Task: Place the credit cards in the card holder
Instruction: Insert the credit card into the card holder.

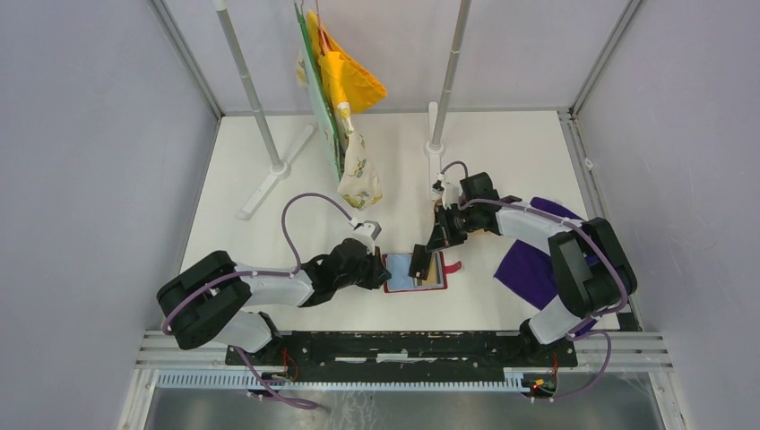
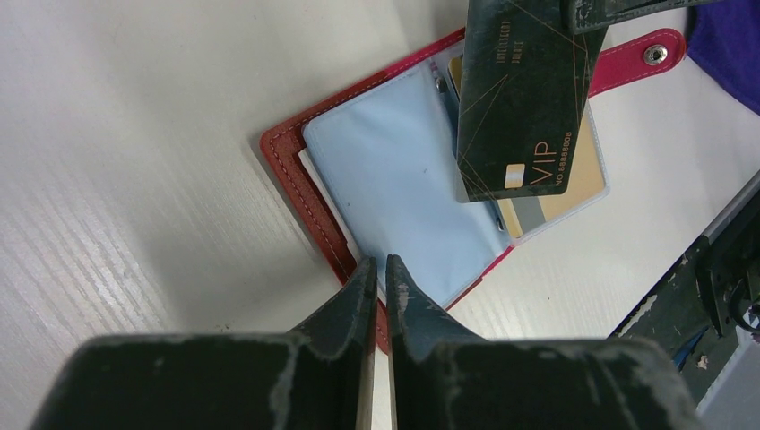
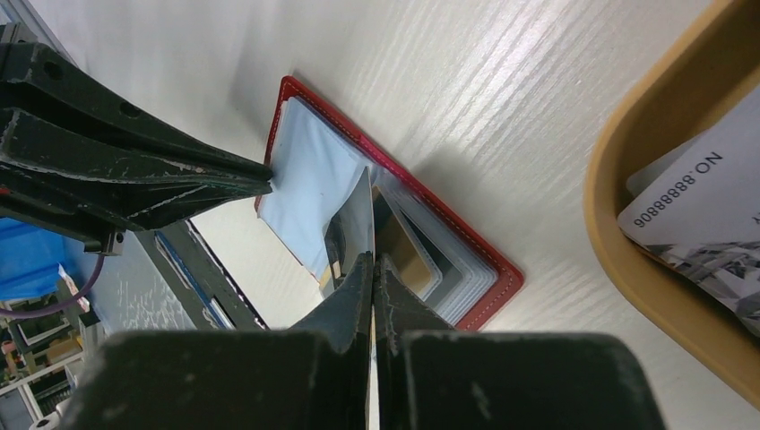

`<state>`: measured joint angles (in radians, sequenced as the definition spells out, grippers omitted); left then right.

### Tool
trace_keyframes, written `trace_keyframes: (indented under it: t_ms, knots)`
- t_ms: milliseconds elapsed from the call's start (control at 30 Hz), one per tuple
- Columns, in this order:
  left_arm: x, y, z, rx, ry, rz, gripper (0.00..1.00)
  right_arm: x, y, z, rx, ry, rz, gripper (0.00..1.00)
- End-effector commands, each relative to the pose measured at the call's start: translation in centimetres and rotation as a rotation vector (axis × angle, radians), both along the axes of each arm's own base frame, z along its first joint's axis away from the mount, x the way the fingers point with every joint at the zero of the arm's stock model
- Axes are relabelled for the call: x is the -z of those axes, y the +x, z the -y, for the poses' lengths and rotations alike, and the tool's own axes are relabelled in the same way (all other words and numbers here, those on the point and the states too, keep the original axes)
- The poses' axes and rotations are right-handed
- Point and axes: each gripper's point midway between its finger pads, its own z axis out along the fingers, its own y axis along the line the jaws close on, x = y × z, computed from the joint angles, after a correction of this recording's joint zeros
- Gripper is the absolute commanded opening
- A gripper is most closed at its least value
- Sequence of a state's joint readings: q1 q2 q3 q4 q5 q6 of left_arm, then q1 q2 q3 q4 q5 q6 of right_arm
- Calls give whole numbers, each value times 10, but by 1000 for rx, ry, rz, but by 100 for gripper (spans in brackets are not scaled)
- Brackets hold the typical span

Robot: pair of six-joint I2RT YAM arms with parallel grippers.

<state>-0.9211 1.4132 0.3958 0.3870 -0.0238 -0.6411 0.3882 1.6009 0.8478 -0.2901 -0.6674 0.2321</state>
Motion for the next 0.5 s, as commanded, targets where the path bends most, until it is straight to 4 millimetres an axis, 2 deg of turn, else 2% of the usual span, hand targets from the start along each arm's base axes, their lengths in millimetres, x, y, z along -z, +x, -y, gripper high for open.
trace_keyframes:
  t_ms: [0,133,467]
  knots:
    - [-13,9,7,26,-10,60,13,0,3,-3,4,-15,26,0]
    - [-14,9,8,26,-11,61,13,-1,-1,-6,-10,-2,27,0]
    - [-17,9,9,37,-17,72,13,9,-12,-4,-28,-30,17,0]
